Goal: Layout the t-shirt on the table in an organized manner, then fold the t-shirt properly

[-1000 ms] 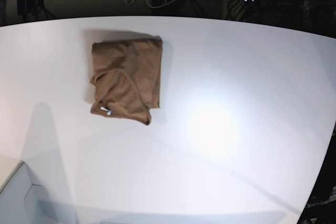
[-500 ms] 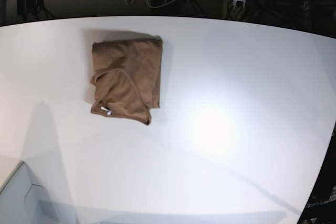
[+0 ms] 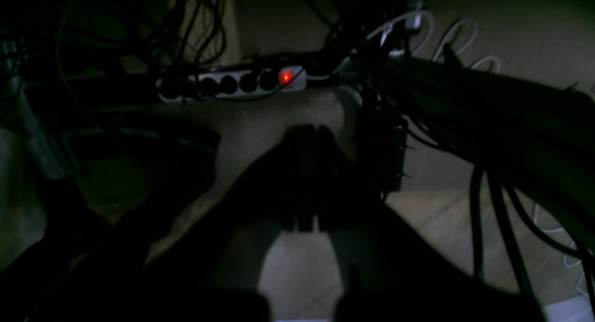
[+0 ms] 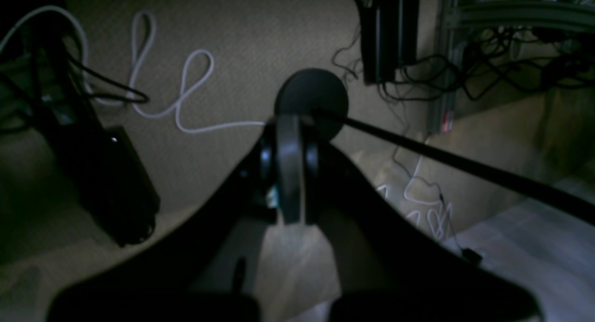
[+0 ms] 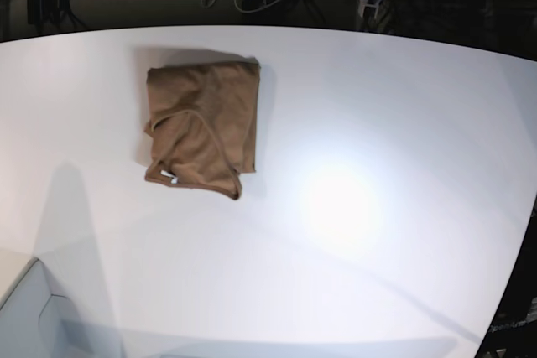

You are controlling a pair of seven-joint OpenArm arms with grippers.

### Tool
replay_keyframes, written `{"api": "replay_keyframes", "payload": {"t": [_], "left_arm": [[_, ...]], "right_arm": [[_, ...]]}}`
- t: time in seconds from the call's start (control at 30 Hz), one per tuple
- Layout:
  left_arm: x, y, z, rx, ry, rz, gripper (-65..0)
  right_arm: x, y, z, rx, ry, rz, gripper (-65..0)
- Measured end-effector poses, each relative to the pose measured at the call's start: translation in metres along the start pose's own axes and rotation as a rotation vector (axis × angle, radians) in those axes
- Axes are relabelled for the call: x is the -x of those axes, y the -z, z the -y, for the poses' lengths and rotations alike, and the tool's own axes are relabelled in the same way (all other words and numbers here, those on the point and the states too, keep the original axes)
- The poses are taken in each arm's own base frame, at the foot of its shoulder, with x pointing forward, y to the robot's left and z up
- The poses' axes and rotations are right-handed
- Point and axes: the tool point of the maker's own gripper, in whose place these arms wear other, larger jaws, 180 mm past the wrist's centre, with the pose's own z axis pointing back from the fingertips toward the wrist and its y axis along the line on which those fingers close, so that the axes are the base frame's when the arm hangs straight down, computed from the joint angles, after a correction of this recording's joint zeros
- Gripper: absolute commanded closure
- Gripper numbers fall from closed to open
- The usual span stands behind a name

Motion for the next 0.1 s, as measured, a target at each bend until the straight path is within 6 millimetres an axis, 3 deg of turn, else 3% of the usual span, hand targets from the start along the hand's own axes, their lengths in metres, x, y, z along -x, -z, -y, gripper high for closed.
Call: {"api": "replay_keyframes", "payload": {"t": [0.1], "left_arm": [[-0.0032,-0.0001,-0.0059,-0.022,-0.098,0.015,0.0]], "right_arm": [[-0.0046,0.002,0.0029,0.004,-0.004,0.015,0.0]]}}
